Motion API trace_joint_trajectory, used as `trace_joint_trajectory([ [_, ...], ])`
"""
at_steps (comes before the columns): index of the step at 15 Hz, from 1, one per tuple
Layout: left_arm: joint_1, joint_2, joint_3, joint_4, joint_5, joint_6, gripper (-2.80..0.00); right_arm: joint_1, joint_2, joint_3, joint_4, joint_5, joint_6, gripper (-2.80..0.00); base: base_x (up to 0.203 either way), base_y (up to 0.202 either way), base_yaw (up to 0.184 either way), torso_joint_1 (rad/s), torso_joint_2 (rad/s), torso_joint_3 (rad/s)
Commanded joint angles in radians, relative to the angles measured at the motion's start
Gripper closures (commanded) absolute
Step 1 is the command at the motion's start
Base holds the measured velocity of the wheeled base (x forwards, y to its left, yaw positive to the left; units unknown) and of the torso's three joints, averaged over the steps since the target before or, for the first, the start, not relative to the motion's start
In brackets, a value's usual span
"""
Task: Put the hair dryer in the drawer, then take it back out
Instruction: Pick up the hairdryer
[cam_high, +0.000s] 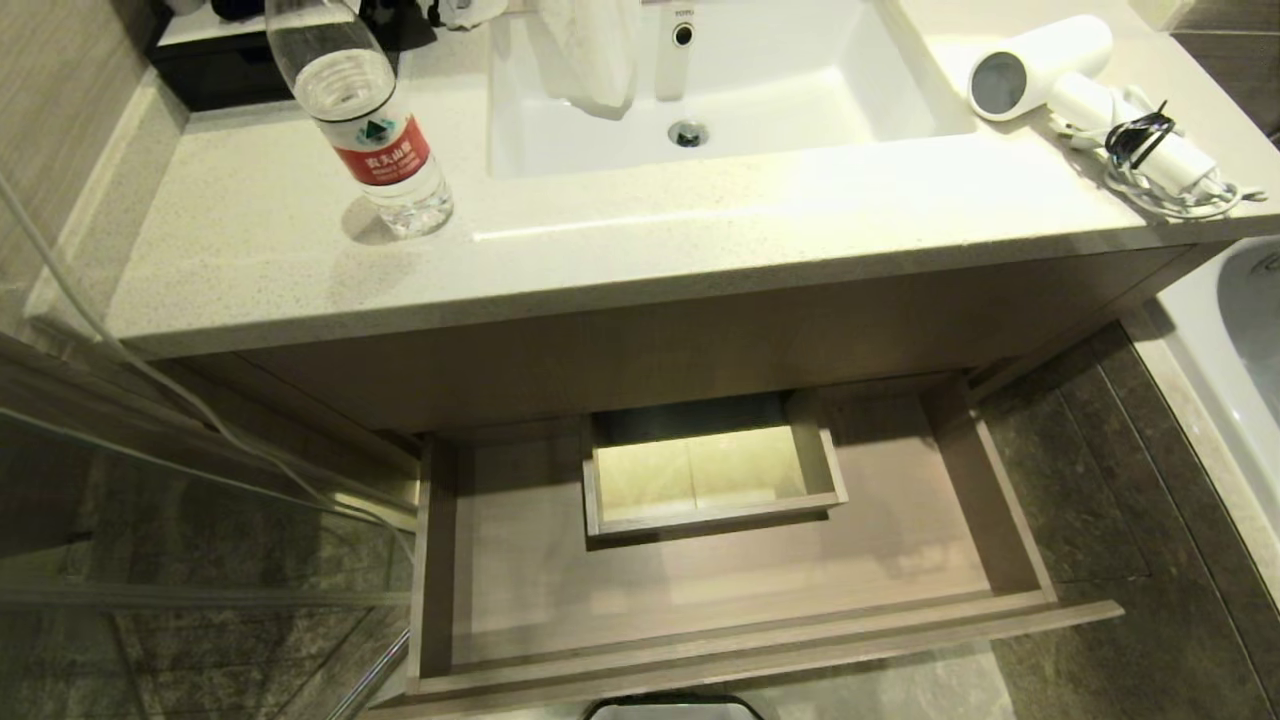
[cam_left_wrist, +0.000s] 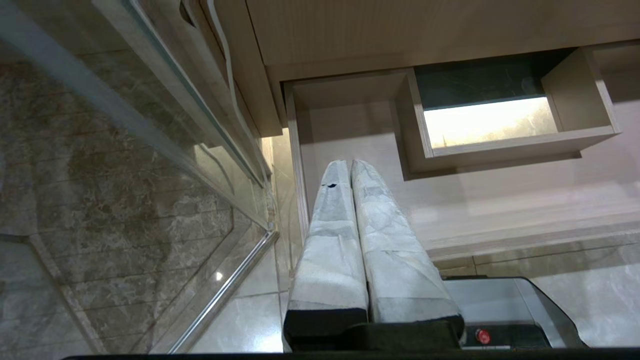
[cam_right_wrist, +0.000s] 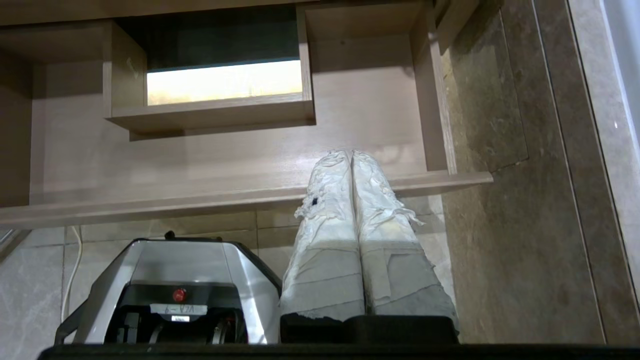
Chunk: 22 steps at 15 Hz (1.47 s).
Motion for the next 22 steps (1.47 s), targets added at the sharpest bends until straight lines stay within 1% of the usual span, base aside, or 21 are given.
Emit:
trace_joint_trajectory([
  [1, 0.000, 0.001, 0.000, 0.001, 0.000, 0.000, 0.00, 0.000, 0.000, 0.000, 0.001, 0.000, -0.002, 0.00, 0.000, 0.000, 0.000, 0.234, 0.01, 0.223],
  [12, 0.000, 0.002, 0.000, 0.001, 0.000, 0.000, 0.00, 0.000, 0.000, 0.000, 0.001, -0.001, 0.000, 0.00, 0.000, 0.000, 0.000, 0.301, -0.08, 0.215],
  [22, 0.000, 0.000, 0.000, 0.000, 0.000, 0.000, 0.00, 0.000, 0.000, 0.000, 0.001, 0.000, -0.002, 0.00, 0.000, 0.000, 0.000, 0.364, -0.23, 0.132],
])
